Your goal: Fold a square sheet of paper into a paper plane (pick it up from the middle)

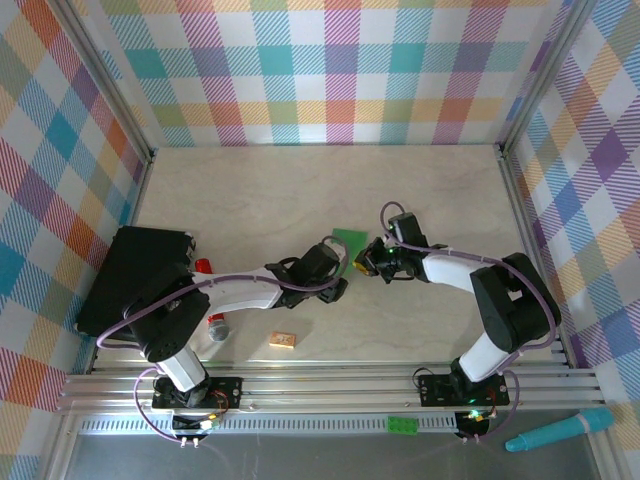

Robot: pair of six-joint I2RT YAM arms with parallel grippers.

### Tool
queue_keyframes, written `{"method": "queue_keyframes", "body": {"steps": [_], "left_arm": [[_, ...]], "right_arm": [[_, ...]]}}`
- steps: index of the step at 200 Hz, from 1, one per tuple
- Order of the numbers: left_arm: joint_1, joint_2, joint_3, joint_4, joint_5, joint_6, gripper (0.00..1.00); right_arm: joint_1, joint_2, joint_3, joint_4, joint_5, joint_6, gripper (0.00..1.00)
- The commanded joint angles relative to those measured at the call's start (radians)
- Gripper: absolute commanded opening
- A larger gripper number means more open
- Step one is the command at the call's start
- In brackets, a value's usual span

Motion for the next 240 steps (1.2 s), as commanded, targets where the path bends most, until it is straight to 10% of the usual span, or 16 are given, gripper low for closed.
{"method": "queue_keyframes", "body": {"steps": [1, 240], "left_arm": [[-0.024, 0.024, -0.025, 0.076, -0.037, 0.120, 0.58], [-0.044, 0.102, -0.042, 0.200, -0.089, 0.189, 0.26]], "right_arm": [[-0.011, -0.019, 0.014, 0.012, -0.043, 0.038, 0.04], [-0.022, 0.020, 0.007, 0.002, -0.094, 0.042, 0.10]]}}
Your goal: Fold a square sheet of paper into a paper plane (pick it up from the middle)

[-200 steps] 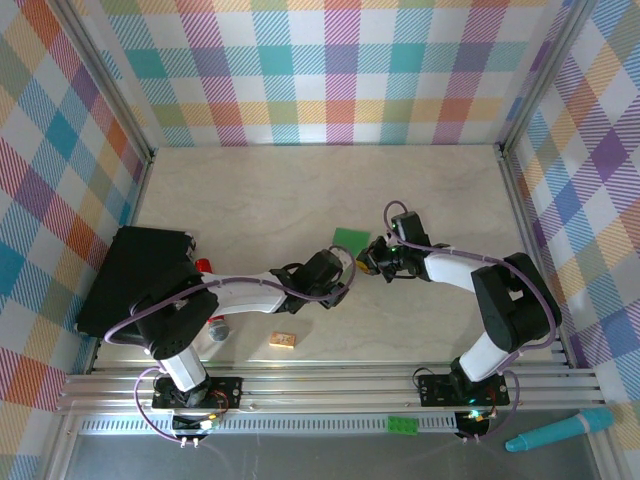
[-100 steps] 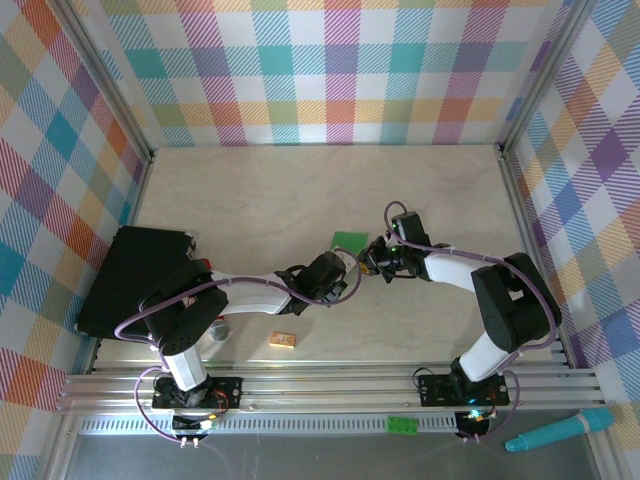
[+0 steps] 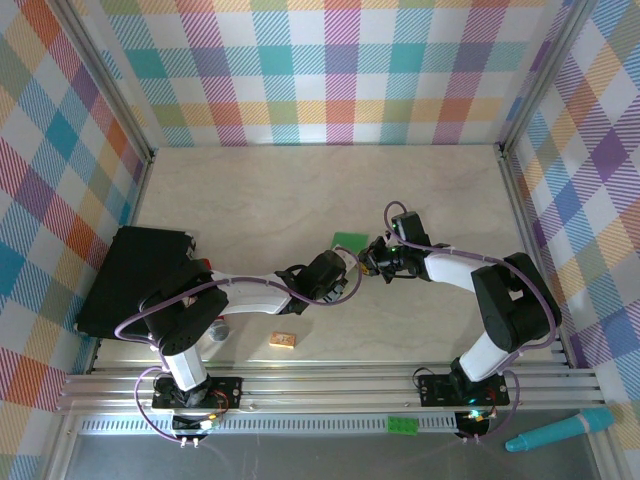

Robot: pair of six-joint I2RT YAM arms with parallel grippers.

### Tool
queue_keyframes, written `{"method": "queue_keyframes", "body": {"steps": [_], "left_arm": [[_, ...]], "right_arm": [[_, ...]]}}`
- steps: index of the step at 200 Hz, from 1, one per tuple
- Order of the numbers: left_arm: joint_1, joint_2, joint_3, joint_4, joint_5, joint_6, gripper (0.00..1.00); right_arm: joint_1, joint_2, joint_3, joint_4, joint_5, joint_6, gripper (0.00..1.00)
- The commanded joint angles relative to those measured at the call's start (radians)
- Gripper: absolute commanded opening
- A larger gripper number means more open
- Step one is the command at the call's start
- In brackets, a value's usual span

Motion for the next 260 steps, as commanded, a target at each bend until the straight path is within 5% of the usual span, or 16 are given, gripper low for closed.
{"method": "queue_keyframes", "body": {"steps": [1, 94, 186, 260], "left_arm": [[-0.010, 0.022, -0.021, 0.021, 0.016, -0.012, 0.25], [0.029, -0.007, -0.097, 0.103, 0.116, -0.139, 0.09], [0.173, -0.019, -0.021, -0.054, 0.478, -0.379, 0.04], [0.279, 0.020, -0.005, 0.019, 0.730, -0.600, 0.03]], "right_arm": [[-0.006, 0.019, 0.008, -0.002, -0.022, -0.005, 0.10], [-0.078, -0.055, -0.010, -0.102, 0.055, -0.120, 0.50], [-0.096, -0.062, 0.016, -0.158, 0.094, -0.480, 0.67], [-0.092, 0.014, 0.040, -0.077, -0.045, -0.676, 0.74]]}}
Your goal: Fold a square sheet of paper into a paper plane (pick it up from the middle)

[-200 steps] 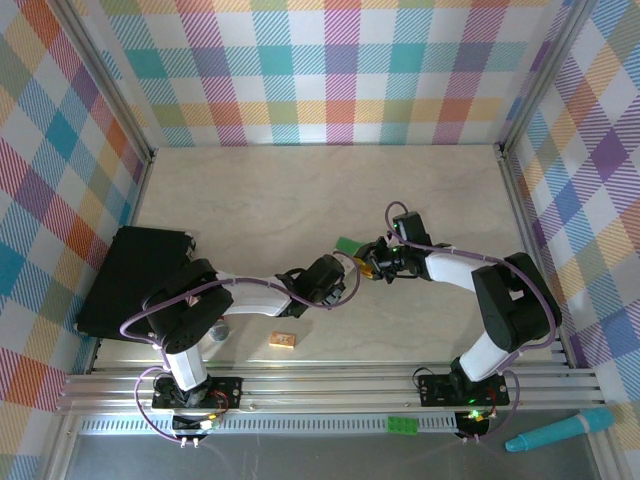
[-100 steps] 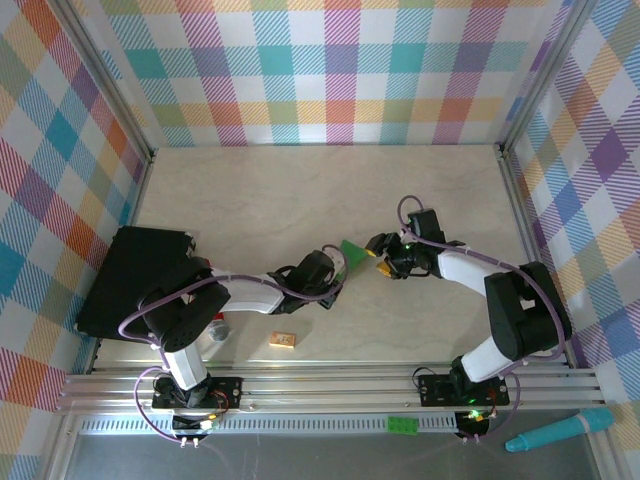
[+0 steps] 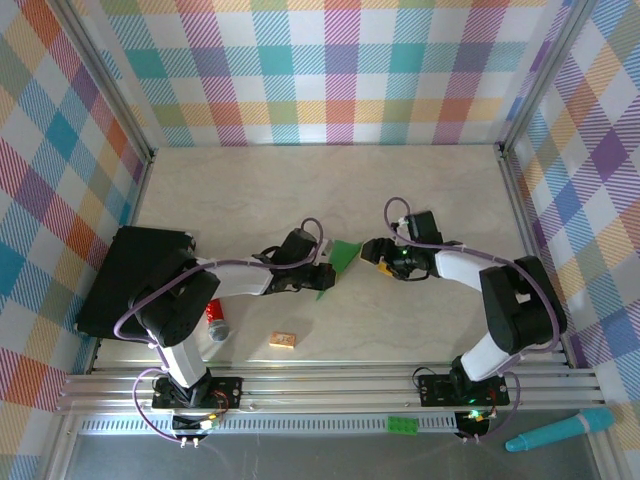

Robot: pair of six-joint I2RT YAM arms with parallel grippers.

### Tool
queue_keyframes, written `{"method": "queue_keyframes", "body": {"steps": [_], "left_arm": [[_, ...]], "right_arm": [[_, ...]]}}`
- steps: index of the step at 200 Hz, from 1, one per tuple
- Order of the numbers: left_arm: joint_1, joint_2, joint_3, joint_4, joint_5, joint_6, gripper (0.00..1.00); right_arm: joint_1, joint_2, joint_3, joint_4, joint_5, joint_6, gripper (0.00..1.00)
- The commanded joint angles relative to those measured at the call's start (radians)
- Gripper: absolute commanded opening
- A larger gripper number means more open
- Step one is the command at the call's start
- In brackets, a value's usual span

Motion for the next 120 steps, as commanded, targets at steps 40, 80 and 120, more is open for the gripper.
{"method": "queue_keyframes", "body": {"steps": [40, 80, 120], "left_arm": [[0.055, 0.065, 0.007, 0.123, 0.207, -0.209, 0.02], [0.071, 0.087, -0.010, 0.205, 0.248, -0.289, 0.02], [0.092, 0.108, -0.037, 0.307, 0.278, -0.383, 0.01]], "right_arm": [[0.020, 0.089, 0.084, 0.022, -0.074, -0.122, 0.76], [0.054, 0.126, 0.140, -0.030, -0.024, -0.148, 0.76], [0.084, 0.173, 0.206, -0.111, 0.051, -0.172, 0.76]]}}
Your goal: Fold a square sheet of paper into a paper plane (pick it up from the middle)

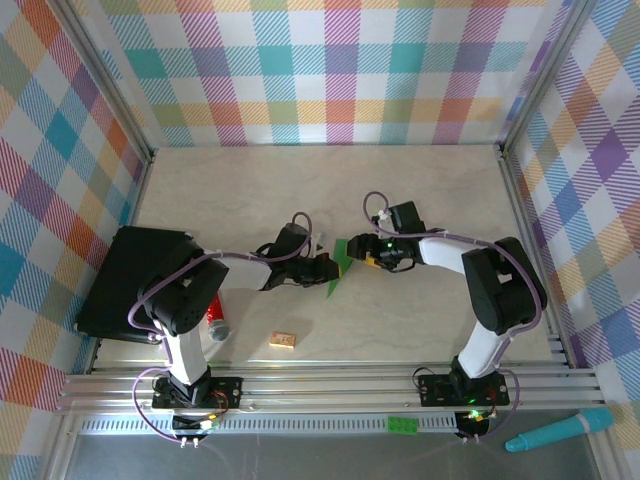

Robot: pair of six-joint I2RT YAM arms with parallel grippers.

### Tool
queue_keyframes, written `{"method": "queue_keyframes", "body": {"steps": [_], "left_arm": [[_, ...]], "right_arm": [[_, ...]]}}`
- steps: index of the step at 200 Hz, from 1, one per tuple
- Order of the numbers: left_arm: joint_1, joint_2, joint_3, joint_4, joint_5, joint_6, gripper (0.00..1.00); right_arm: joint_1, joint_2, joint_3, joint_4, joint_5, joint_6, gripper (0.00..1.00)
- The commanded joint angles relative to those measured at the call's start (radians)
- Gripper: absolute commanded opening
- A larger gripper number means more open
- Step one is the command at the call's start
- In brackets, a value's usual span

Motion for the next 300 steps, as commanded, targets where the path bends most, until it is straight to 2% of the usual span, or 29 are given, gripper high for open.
{"method": "queue_keyframes", "body": {"steps": [1, 88, 115, 213, 244, 300], "left_arm": [[0.022, 0.025, -0.028, 0.104, 0.050, -0.088, 0.01], [0.055, 0.088, -0.086, 0.333, 0.113, -0.278, 0.00], [0.057, 0.106, -0.086, 0.356, 0.125, -0.309, 0.00], [0.057, 0.082, -0.081, 0.241, 0.099, -0.251, 0.10], [0.057, 0.046, -0.072, 0.145, 0.075, -0.202, 0.19], [0.054, -0.020, -0.095, 0.089, 0.037, -0.174, 0.29]], "right_arm": [[0.016, 0.026, 0.042, -0.066, 0.048, -0.041, 0.76], [0.034, 0.106, 0.147, -0.169, 0.139, -0.076, 0.76], [0.037, 0.137, 0.175, -0.199, 0.174, -0.082, 0.75], [0.097, 0.289, 0.329, -0.395, 0.398, -0.047, 0.70], [0.111, 0.330, 0.362, -0.420, 0.421, -0.028, 0.70], [0.117, 0.358, 0.379, -0.425, 0.417, -0.010, 0.69]]}}
